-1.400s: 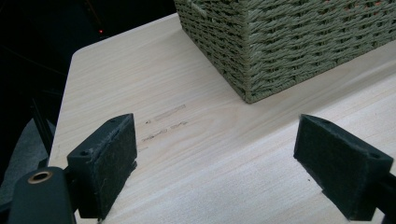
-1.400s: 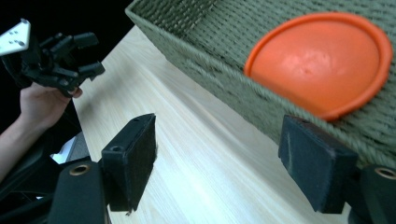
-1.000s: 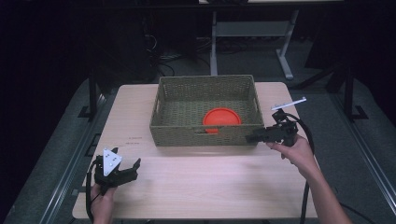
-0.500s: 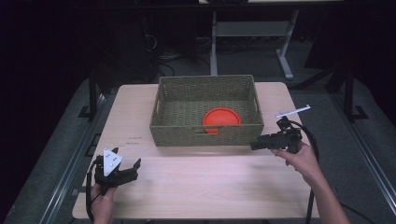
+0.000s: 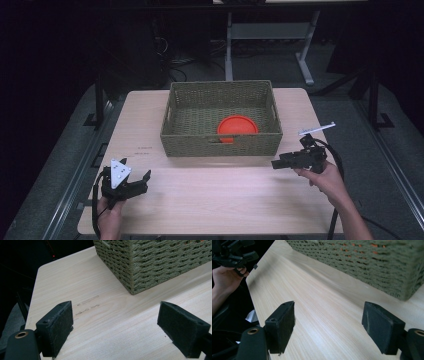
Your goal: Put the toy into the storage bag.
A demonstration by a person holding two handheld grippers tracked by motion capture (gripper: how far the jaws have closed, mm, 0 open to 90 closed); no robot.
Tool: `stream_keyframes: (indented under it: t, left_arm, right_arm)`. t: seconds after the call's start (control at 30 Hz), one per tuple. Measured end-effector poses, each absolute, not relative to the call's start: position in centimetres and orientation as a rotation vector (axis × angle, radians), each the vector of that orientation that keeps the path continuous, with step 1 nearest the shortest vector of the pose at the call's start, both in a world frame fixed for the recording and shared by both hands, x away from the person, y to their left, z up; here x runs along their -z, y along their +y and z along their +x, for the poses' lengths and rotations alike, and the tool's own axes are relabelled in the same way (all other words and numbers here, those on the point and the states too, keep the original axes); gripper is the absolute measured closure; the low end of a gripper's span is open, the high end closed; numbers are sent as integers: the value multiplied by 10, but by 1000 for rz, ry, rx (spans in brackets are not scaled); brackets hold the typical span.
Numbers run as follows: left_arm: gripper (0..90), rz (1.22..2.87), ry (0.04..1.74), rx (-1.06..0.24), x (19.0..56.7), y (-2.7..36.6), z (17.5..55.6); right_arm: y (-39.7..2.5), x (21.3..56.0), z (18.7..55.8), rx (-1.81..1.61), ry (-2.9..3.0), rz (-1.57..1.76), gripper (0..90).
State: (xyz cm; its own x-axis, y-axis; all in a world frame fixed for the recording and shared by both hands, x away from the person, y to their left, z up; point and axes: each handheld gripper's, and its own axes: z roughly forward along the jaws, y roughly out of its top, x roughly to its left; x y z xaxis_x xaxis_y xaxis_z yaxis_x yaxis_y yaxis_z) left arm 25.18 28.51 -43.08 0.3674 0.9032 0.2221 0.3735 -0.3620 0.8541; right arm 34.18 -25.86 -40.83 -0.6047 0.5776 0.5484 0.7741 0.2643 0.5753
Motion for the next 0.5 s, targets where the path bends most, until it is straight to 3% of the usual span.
stream_keyframes:
  t: [0.5]
  left_arm:
    - [127, 1901, 1108, -936, 431, 285, 252]
  right_arm:
    - [-269, 424, 328, 1259, -2281, -1283, 258]
